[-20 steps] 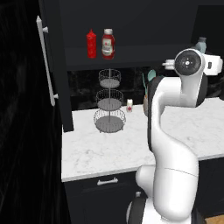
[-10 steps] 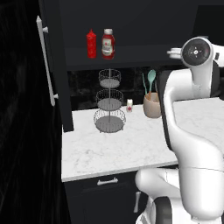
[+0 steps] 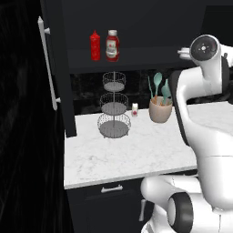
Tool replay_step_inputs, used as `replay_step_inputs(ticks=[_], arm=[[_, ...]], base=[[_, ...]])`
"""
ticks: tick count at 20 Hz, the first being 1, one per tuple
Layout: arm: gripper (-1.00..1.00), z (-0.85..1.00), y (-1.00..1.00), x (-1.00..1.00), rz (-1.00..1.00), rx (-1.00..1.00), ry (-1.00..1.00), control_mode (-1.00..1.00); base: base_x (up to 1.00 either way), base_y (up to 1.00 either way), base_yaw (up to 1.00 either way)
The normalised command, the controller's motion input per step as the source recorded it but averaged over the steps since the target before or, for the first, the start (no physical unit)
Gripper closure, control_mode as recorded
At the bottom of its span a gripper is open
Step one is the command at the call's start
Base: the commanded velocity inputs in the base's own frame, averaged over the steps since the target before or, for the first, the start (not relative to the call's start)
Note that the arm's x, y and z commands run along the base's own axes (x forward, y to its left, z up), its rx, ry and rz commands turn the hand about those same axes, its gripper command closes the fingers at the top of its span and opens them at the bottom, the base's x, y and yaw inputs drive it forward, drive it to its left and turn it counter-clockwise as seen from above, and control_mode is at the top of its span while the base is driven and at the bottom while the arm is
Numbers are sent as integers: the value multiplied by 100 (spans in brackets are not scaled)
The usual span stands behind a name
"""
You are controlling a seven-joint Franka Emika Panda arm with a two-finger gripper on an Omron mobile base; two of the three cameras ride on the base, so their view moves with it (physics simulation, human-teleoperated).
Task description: Put the shaker and condiment bottle from the counter next to their counterparts in the cabinet.
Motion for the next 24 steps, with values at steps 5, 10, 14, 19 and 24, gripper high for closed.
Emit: replay_step_inputs(ticks=[5,10,14,19,24], arm=[[100,-12,-27,47,0,2,1,-100],[100,-8,-16,33,0,3,1,-100],[100,-30,-4,16,6,0,-1,-100],[100,-29,-27,55,3,0,-1,-100],[100,-3,-24,46,0,0,-4,-100]], base=[[0,0,0],[0,0,0],[0,0,0],[0,0,0],[0,0,0]])
